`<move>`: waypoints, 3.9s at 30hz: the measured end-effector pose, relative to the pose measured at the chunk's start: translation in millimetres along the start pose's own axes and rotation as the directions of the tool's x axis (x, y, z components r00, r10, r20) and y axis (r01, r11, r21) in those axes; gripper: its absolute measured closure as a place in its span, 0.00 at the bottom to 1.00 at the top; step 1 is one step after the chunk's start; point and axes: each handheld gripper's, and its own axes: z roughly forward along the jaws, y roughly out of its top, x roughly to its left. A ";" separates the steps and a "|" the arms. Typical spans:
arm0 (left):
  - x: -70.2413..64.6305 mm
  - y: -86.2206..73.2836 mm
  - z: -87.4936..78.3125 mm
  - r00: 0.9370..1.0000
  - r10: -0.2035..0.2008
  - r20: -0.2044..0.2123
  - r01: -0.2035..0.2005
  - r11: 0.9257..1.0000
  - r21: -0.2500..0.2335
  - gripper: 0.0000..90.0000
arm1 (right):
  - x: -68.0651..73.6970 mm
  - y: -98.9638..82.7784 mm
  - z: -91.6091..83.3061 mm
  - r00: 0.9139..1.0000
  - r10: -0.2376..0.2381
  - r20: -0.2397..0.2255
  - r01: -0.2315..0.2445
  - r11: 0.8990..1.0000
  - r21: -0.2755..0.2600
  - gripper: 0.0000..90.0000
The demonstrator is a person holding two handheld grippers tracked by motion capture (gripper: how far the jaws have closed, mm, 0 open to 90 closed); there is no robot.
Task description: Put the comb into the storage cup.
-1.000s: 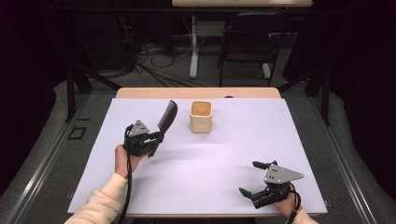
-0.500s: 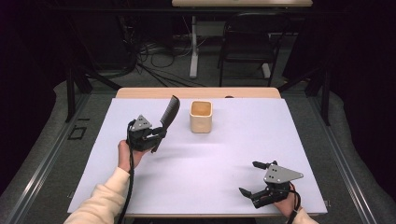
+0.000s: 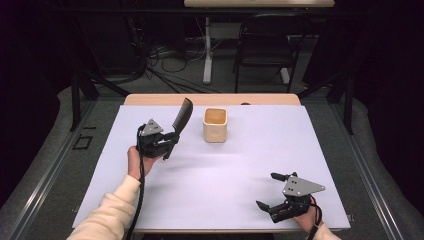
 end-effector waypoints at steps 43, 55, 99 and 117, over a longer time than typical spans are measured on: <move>-1.1 38.8 11.2 1.000 0.006 -0.009 -0.007 0.999 -0.053 0.80 | -0.3 -0.3 -0.2 1.000 0.005 0.003 -0.005 1.000 0.004 0.00; -4.7 53.8 15.6 1.000 0.020 -0.007 -0.021 0.998 -0.063 0.80 | -0.8 -0.3 -0.1 1.000 0.013 0.003 -0.013 1.000 0.000 0.00; -11.7 84.1 30.6 0.999 0.038 -0.013 -0.039 0.996 -0.083 0.80 | -1.4 -0.3 -0.3 1.000 0.011 0.003 -0.011 1.000 0.004 0.00; -14.2 94.6 38.8 0.999 0.034 -0.019 -0.036 0.995 -0.095 0.80 | -1.7 -0.4 -0.7 1.000 0.010 0.005 -0.010 1.000 0.004 0.00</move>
